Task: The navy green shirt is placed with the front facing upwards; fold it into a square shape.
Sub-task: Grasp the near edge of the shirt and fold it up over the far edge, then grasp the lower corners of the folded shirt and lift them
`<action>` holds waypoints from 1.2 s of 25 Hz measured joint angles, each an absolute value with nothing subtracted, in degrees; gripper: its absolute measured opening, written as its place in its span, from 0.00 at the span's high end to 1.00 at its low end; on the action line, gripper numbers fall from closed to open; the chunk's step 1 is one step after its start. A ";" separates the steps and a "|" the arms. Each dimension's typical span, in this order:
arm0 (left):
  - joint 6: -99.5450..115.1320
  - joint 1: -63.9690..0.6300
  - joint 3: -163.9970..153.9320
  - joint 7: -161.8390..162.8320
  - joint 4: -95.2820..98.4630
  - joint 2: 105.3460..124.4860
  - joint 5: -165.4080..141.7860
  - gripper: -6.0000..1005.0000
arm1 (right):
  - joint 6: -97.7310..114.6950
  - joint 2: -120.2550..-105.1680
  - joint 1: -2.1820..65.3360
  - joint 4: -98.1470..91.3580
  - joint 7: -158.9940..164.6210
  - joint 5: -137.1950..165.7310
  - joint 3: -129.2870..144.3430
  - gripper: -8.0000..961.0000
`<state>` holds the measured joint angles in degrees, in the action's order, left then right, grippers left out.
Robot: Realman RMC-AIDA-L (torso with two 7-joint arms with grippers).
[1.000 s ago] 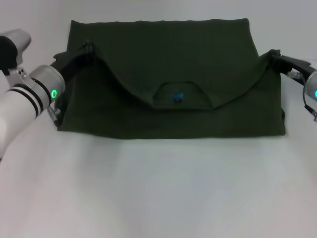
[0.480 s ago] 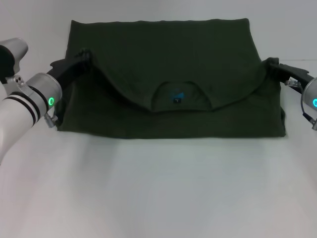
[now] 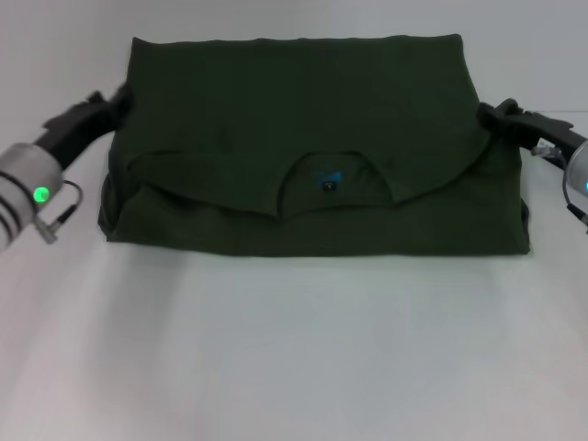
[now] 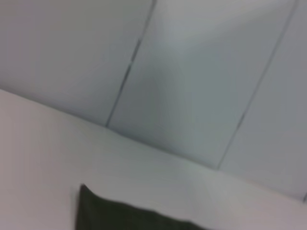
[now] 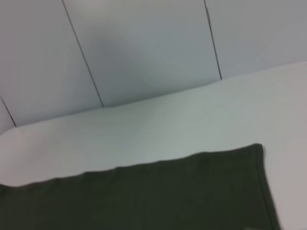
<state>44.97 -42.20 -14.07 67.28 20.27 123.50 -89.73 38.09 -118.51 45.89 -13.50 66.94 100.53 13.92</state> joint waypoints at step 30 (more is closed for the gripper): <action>60.14 -26.06 -24.82 76.52 34.13 123.79 -100.29 0.33 | 74.54 -107.91 29.44 -27.30 115.84 104.76 34.37 0.28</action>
<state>60.14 -26.06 -24.82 76.52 34.13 123.79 -100.29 74.54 -107.91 29.44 -27.30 115.84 104.76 34.37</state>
